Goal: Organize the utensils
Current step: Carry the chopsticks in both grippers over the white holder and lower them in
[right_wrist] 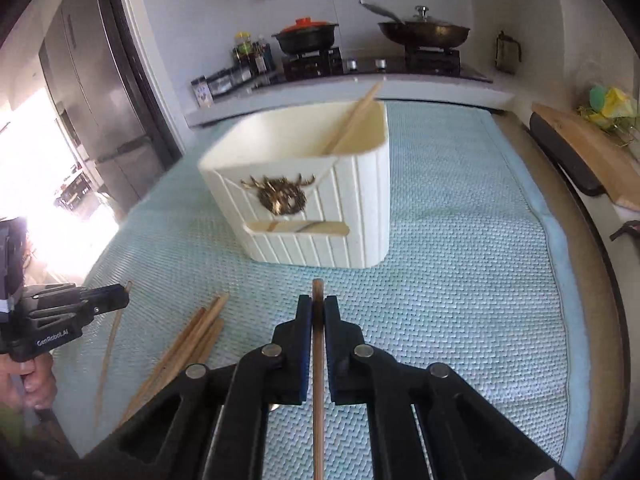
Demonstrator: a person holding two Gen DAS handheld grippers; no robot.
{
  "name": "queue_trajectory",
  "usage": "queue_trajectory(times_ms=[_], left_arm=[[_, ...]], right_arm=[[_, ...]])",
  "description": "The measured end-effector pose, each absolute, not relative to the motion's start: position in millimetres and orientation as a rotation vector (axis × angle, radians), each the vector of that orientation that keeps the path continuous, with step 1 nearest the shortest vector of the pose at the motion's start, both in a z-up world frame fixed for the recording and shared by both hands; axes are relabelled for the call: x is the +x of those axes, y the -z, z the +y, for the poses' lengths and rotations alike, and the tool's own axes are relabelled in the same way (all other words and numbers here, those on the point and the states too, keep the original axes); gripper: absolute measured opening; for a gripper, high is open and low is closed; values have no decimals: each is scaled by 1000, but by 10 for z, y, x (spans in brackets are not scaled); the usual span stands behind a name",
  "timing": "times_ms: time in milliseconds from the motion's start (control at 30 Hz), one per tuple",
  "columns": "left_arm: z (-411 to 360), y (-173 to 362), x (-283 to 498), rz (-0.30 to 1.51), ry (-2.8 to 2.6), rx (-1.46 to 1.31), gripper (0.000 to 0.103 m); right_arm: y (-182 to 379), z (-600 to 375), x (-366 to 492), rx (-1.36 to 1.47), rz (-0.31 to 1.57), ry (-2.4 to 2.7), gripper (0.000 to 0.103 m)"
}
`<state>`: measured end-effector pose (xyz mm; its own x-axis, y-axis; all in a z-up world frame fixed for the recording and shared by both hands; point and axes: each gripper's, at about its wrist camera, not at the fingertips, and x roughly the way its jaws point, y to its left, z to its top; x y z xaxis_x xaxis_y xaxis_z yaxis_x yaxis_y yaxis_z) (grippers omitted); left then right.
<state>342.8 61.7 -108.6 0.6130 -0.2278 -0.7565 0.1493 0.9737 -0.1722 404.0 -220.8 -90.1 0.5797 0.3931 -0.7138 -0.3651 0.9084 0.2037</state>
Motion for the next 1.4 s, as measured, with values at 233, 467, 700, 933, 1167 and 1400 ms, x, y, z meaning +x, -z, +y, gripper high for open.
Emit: queue_trajectory(times_ms=[233, 467, 700, 933, 1167, 1400], left_arm=[[724, 358, 3041, 709, 264, -155, 5], [652, 4, 2855, 591, 283, -164, 5], [654, -162, 2884, 531, 269, -193, 4], [606, -338, 3071, 505, 279, -198, 4], [551, -583, 3363, 486, 296, -205, 4], [474, -982, 3791, 456, 303, -196, 4]], right_arm=[[142, -2436, 3317, 84, 615, -473, 6], [-210, -2551, 2877, 100, 449, -471, 6], [-435, -2510, 2815, 83, 376, -466, 6], [-639, -2499, 2811, 45, 344, -458, 6], [-899, -2472, 2985, 19, 311, -456, 6], [-1140, -2383, 3464, 13, 299, -456, 6]])
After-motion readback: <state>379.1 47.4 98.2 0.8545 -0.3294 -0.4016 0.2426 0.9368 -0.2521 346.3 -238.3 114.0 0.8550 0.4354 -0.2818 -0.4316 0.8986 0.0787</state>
